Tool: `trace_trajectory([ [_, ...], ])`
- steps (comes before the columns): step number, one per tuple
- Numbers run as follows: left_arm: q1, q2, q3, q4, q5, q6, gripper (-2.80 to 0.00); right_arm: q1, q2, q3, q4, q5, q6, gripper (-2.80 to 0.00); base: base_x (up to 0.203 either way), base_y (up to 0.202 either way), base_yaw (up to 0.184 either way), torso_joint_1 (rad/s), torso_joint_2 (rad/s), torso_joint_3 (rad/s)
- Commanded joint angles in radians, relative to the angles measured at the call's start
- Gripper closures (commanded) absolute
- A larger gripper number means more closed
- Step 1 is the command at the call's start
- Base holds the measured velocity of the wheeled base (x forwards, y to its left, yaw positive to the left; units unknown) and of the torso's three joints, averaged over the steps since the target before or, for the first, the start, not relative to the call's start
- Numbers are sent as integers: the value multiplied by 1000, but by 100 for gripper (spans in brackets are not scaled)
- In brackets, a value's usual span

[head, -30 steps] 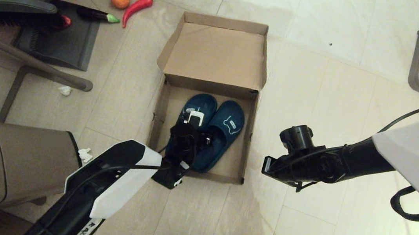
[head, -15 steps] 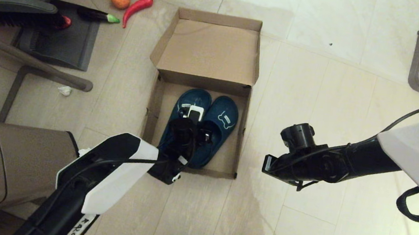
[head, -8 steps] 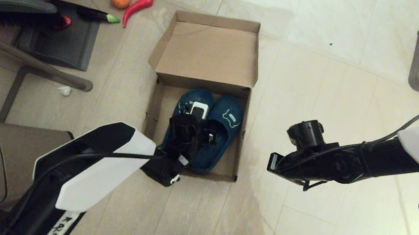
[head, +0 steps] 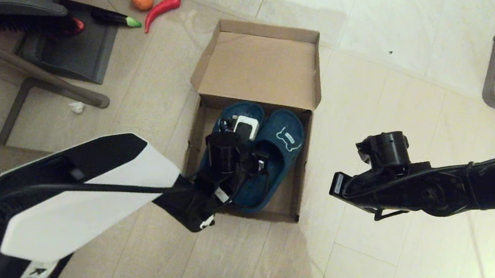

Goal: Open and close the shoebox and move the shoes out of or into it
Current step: Put the shoes out of the shoe box

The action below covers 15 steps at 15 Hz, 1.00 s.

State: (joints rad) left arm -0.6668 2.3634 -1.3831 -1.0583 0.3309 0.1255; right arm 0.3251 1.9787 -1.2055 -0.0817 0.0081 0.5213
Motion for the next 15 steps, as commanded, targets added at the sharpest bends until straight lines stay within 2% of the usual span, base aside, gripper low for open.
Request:
trace_trajectory([
  [1,1,-136,120,-9,12,-1,0,4,-13,-14,-2,3,-14,0,0,0,0,0,0,0],
  [3,3,-215,200,-15,21,-5,0,13,9,-66,-6,11,-20,0,0,0,0,0,0,0],
  [6,36,-264,222,-11,23,-4,0,29,88,-188,-5,26,-21,0,0,0,0,0,0,0],
  [11,159,-292,221,5,5,-2,0,79,236,-364,1,26,-31,0,0,0,0,0,0,0],
  [15,288,-308,221,6,-61,-1,0,88,323,-476,17,18,-33,0,0,0,0,0,0,0],
])
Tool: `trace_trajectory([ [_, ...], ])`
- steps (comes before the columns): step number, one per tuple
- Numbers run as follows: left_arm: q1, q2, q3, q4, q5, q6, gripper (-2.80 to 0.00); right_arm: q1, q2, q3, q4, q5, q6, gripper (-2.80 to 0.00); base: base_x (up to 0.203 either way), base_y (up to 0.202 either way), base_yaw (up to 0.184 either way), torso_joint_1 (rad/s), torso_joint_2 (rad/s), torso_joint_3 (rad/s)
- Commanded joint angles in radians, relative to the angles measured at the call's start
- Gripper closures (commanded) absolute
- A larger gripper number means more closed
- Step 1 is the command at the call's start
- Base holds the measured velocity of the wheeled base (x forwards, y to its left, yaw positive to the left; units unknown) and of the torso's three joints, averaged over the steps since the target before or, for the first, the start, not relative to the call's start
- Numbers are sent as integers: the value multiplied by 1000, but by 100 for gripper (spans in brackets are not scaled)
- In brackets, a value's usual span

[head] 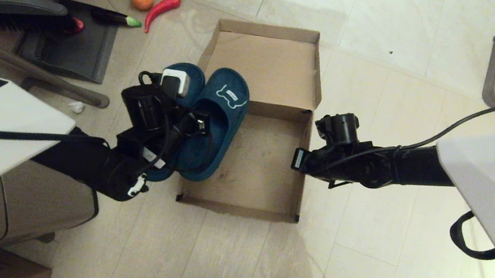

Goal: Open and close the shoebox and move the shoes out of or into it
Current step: Put the shoes out of the shoe box

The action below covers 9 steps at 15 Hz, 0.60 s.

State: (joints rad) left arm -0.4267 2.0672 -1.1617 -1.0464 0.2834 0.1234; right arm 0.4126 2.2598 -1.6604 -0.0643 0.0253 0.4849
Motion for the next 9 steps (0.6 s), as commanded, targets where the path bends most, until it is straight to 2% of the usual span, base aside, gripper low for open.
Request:
trace_trajectory([
  [1,75,-8,-1,-7,-40,0,0,0,57,-36,1,-1,3,0,0,0,0,0,0,0],
  [5,155,4,-5,-7,-116,0,0,-10,60,-20,18,-13,3,0,0,0,0,0,0,0],
  [9,188,-2,10,-9,-127,-1,0,-59,56,-7,18,-13,-34,0,0,0,0,0,0,0],
])
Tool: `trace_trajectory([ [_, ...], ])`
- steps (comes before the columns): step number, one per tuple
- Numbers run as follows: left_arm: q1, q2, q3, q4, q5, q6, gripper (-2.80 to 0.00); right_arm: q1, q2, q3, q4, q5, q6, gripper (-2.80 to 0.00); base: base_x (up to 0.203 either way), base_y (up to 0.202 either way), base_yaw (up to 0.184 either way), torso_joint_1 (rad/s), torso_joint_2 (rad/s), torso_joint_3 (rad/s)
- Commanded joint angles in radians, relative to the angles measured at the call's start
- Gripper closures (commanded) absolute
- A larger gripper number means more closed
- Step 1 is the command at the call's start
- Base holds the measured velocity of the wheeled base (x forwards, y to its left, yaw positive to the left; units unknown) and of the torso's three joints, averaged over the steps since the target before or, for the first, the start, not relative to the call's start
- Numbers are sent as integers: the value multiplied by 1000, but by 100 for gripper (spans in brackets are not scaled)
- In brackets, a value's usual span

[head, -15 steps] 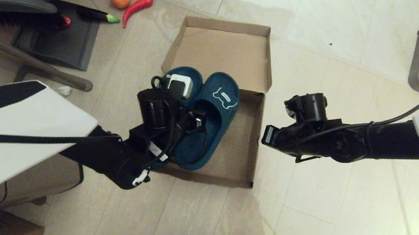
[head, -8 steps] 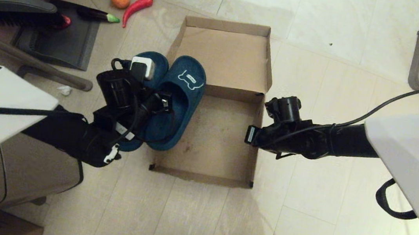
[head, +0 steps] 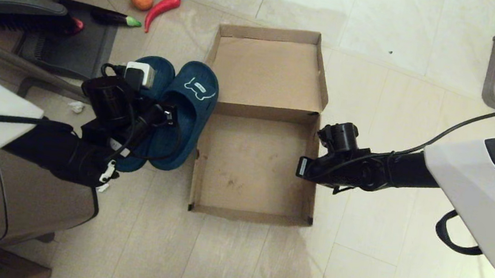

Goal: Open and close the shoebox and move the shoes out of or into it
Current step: Put the shoes out of the shoe box

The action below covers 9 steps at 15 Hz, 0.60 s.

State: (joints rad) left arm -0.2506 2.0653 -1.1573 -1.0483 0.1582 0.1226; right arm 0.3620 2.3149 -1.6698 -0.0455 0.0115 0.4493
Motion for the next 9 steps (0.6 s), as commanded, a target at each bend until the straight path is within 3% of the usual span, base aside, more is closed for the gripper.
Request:
trace_trajectory([
  [1,20,2,11,-8,-11,0,0,-23,-2,4,0,1,-2,0,0,0,0,0,0,0],
  [9,80,78,12,-22,-34,-2,0,-109,-88,136,15,1,-2,0,0,0,0,0,0,0],
])
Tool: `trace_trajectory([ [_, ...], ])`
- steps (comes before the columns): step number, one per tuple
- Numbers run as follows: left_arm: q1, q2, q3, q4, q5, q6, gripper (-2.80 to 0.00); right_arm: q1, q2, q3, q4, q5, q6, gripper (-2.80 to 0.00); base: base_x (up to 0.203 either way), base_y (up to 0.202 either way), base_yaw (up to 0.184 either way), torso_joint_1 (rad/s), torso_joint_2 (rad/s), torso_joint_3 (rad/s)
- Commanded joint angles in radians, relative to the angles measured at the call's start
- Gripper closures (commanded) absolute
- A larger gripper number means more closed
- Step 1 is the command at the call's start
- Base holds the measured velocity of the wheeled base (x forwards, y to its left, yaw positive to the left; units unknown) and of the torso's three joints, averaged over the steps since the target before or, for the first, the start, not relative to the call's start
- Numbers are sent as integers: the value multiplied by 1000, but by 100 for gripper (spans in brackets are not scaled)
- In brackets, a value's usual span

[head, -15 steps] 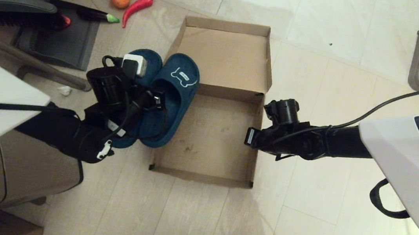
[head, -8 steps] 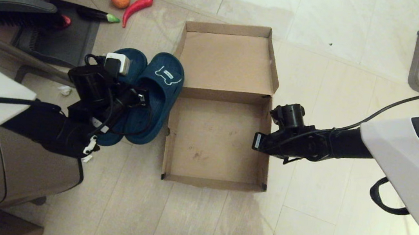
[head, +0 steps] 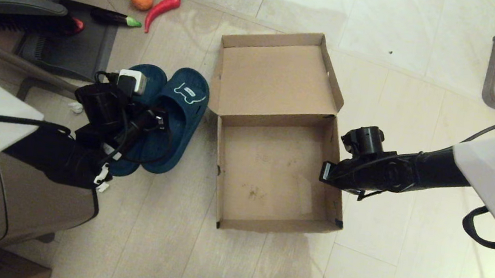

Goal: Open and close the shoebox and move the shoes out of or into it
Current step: Put the shoes out of the shoe box

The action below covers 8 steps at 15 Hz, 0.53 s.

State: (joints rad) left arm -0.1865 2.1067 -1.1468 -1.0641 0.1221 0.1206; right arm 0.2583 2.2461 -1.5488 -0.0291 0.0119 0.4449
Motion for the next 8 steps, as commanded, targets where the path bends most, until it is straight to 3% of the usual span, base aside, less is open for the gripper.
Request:
trace_trajectory([
  [1,29,63,5,-18,3,-1,0,-12,-31,33,-1,0,3,0,0,0,0,0,0,0],
  [8,64,260,8,-175,3,-10,0,-24,-62,78,-2,0,-2,0,0,0,0,0,0,0],
])
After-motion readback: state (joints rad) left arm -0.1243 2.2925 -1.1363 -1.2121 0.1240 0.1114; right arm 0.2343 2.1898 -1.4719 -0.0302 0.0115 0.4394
